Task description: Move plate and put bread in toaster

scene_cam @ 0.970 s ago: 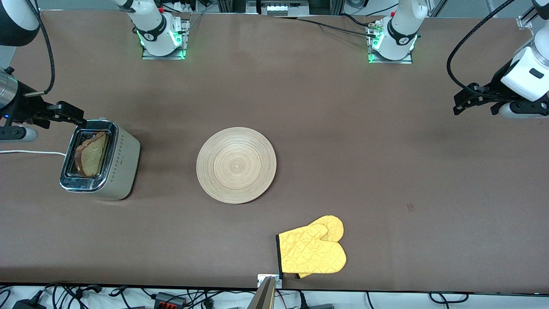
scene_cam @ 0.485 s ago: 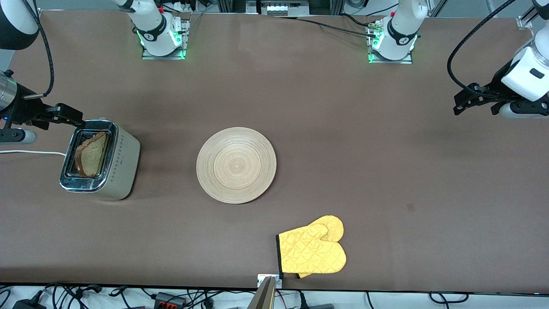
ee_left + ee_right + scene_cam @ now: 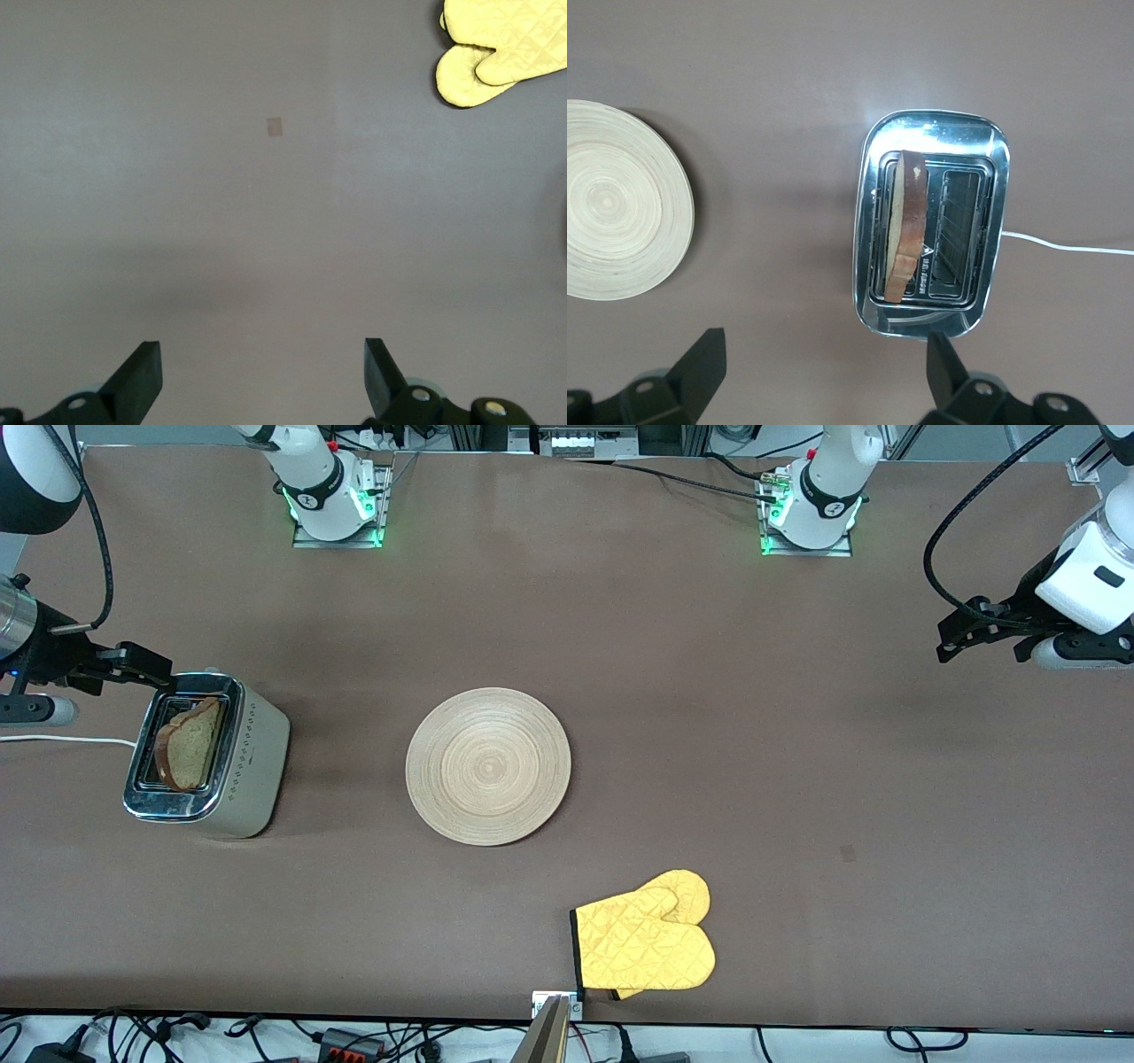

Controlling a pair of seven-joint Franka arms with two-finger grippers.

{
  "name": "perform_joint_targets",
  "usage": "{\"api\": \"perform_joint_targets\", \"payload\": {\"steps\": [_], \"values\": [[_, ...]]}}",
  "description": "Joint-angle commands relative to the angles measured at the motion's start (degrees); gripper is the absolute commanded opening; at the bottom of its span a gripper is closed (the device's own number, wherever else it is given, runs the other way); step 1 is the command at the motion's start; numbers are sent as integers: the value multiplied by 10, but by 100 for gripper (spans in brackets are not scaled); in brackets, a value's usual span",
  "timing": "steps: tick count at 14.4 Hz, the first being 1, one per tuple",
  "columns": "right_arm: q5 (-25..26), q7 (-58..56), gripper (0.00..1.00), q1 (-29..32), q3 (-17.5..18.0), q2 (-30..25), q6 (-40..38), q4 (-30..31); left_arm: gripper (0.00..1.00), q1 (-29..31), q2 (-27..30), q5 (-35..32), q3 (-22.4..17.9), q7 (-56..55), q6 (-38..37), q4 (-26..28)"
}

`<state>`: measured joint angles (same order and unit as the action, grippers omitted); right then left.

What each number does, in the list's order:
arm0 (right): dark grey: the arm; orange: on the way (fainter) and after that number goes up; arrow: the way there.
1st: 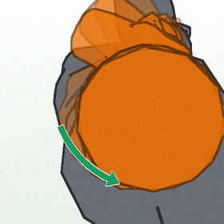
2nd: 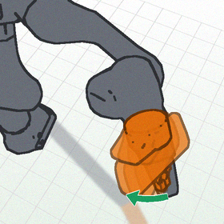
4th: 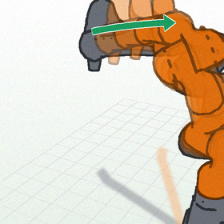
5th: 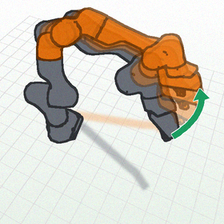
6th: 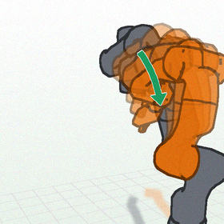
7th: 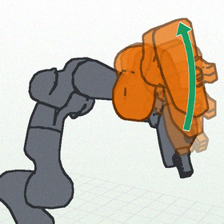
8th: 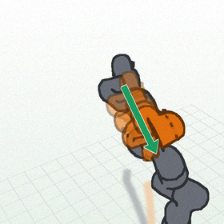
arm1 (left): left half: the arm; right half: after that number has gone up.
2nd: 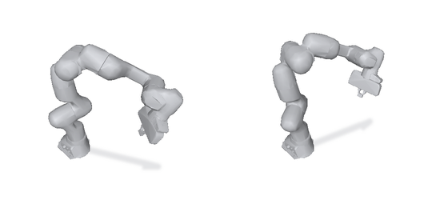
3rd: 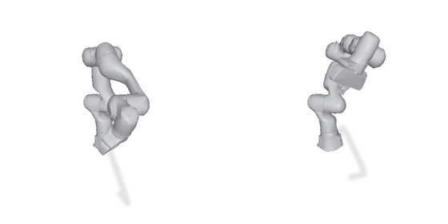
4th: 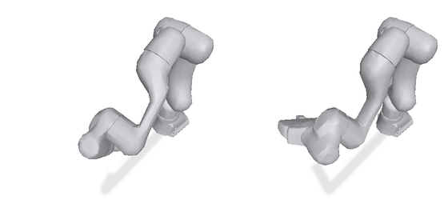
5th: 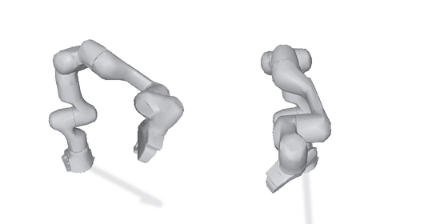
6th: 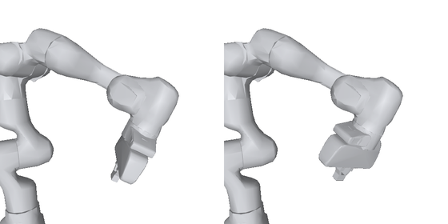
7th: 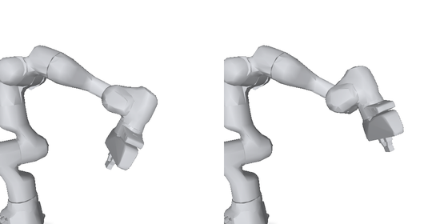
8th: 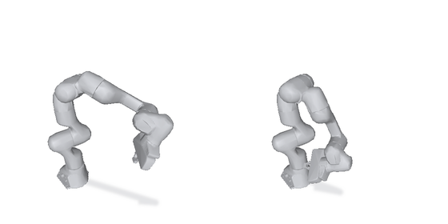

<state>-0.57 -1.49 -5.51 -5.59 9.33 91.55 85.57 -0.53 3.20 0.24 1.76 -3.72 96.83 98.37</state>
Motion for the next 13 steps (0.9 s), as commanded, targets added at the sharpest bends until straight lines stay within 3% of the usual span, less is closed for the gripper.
{"api": "perform_joint_targets", "payload": {"steps": [1, 3, 4, 6, 13], "values": [[6, -6, 100, 5, -2, 3, -5, -10, 100, 2, -9, -9, 1, 10, -13, -20], [1, -6, 100, 28, 4, 6, -5, -13, 100, 2, -9, -9, 1, 10, -13, -20], [0, -5, 100, 56, 26, 7, -6, -11, 100, 2, -9, -9, 1, 10, -13, -20], [2, -4, 100, 122, 104, 6, -8, -12, 100, 3, -9, -9, 1, 10, -13, -20], [7, 0, 100, 122, 111, 4, -14, -13, 100, 3, -9, -9, 1, 10, -13, -20]]}}
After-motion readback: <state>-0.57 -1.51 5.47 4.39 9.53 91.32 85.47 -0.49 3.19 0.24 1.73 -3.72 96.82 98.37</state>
